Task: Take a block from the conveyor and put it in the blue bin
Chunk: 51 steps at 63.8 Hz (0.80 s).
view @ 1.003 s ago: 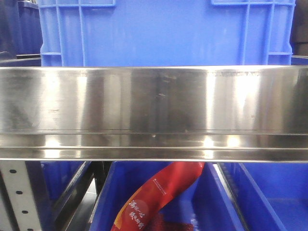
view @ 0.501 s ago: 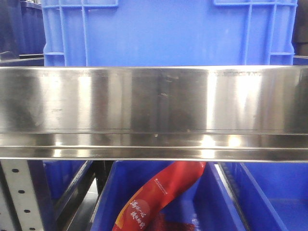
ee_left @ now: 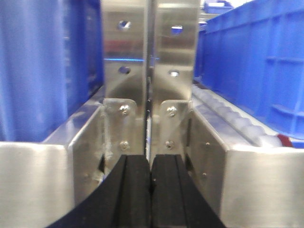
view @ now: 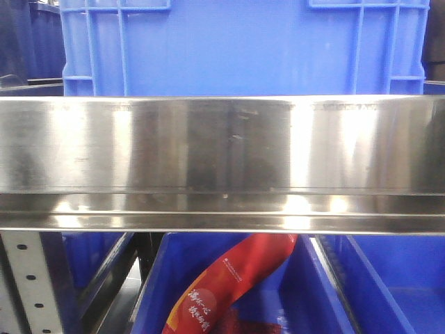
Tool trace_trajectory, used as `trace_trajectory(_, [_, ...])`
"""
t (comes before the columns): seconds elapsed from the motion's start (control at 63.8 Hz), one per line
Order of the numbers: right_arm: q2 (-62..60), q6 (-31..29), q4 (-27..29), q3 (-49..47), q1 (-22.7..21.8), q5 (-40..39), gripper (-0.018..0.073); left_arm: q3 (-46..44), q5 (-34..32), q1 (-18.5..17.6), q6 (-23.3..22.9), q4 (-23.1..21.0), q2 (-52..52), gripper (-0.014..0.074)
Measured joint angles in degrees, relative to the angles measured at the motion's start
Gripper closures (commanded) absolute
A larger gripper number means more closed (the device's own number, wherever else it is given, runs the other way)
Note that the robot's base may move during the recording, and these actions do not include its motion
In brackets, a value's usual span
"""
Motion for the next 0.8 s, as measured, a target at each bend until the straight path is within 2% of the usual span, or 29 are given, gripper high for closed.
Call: trace_trajectory(0.799, [0.00,0.00,0.00,0.00,0.00,0.00,0.0721,0.22,-1.56,0.10,0.00,0.00,-0.08,0.0707])
